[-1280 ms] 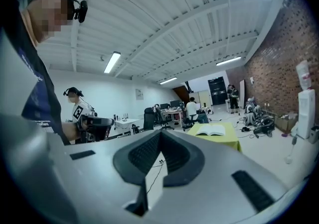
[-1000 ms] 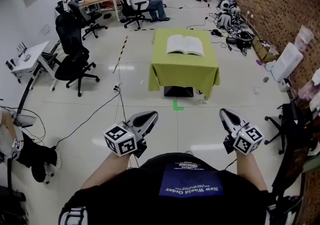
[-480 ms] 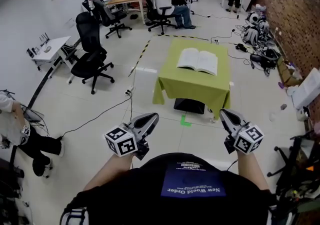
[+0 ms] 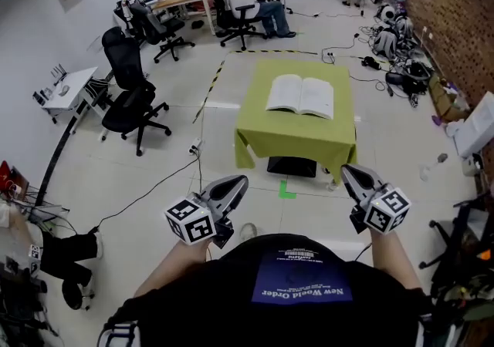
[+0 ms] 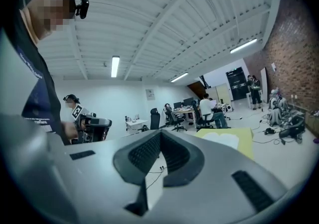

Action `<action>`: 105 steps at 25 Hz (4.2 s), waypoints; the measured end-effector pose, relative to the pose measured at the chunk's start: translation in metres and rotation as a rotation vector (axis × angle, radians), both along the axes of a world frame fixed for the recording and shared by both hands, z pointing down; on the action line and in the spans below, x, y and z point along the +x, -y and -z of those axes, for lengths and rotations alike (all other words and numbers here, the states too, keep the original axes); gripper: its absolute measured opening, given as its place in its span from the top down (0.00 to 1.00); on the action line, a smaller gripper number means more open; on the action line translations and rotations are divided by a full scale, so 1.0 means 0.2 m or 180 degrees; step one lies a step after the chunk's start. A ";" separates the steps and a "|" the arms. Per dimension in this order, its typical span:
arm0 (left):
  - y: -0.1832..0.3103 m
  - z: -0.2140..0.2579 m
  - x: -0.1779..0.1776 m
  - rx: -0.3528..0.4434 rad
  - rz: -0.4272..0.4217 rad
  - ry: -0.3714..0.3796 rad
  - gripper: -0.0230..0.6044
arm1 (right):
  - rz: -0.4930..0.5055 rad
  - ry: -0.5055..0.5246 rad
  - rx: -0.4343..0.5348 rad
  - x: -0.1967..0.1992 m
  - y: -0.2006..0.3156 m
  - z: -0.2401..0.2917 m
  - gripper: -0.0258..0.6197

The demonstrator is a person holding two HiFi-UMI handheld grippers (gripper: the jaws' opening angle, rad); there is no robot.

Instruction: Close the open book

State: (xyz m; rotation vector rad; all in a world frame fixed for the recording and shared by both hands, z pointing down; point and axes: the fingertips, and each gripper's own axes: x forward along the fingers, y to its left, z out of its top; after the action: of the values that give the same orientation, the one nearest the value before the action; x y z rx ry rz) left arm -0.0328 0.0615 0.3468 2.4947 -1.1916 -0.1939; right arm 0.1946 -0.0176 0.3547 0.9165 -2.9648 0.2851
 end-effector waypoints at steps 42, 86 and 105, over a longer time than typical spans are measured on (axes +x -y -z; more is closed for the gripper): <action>2.23 -0.07 0.26 -0.0161 -0.0295 0.0328 0.96 | 0.0100 0.0030 0.0108 0.10 2.28 0.01 0.99; 2.88 -1.03 0.54 0.0084 -0.1771 0.3009 0.58 | -0.0669 -0.0125 -0.0388 0.13 2.76 -0.44 0.99; 2.81 -1.78 0.86 0.1067 -0.1652 0.5109 0.46 | -0.0705 0.0141 -0.0661 0.26 2.67 -0.91 0.99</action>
State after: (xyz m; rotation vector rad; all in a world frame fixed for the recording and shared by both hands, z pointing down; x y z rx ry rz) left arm 0.1384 -0.5008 0.7020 2.9319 -0.7564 2.1918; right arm 0.2473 -0.5519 0.5366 1.2229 -2.8017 0.6131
